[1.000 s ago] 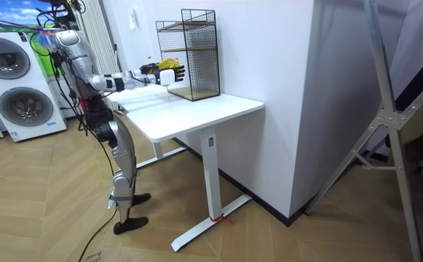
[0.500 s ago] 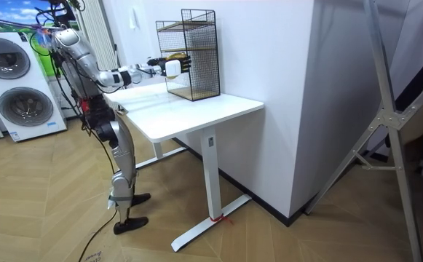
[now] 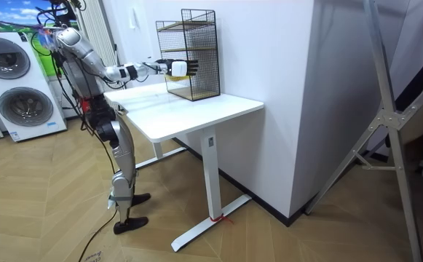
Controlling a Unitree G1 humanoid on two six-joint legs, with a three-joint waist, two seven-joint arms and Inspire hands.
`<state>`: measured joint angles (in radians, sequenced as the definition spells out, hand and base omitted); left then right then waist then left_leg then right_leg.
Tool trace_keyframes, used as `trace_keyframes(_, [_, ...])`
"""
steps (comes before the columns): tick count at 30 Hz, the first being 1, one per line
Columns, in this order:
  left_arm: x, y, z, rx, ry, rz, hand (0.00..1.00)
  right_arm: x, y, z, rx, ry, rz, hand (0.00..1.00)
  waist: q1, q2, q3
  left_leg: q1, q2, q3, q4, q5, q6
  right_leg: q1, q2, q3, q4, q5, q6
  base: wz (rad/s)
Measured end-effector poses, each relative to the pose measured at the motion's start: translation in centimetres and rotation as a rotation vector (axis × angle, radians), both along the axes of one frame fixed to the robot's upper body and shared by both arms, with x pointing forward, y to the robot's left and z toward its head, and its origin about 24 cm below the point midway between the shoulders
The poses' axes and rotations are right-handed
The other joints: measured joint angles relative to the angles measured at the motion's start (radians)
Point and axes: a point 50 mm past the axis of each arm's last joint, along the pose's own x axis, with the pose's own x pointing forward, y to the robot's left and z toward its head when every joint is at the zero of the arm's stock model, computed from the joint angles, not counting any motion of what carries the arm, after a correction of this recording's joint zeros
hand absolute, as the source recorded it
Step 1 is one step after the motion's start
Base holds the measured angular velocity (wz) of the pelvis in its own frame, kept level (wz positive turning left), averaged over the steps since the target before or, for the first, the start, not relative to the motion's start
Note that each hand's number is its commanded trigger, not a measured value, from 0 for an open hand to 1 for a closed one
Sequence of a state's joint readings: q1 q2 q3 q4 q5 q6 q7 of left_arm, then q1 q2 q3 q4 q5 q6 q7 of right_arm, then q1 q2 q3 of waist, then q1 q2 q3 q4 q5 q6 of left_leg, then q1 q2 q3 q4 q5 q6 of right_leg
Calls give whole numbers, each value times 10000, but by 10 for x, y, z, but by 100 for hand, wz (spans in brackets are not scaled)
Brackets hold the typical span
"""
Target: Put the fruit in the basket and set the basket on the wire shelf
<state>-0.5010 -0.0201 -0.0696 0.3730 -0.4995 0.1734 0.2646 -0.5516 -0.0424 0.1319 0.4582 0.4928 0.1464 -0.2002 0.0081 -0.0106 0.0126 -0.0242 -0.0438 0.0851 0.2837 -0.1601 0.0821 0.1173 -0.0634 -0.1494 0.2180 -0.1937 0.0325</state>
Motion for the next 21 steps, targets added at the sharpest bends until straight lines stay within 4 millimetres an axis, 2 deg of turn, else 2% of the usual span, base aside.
trace_keyframes(6, [13, 3, 1, -134, 752, 232, 0, 19, 3, 3, 189, 952, -64, 0, 2, -1, -4, -1, -22, -21, 1, 23, 21, 22, -9, -15, 9, 0, -1, 1])
trace_keyframes(15, [17, 5, -14, -339, 1768, 386, 0, 18, -2, -18, 1062, 2212, -478, 0, 32, -6, -6, -16, -33, -46, 43, 29, 31, 26, -23, -29, 27, 0, 0, 0])
trace_keyframes(21, [17, 8, -21, -313, 2141, 479, 0, 22, -8, -20, 1868, 2661, -1015, 0, -1, -5, -6, -18, -37, -50, 6, 31, 33, 24, -26, -51, 23, 0, 0, 0])
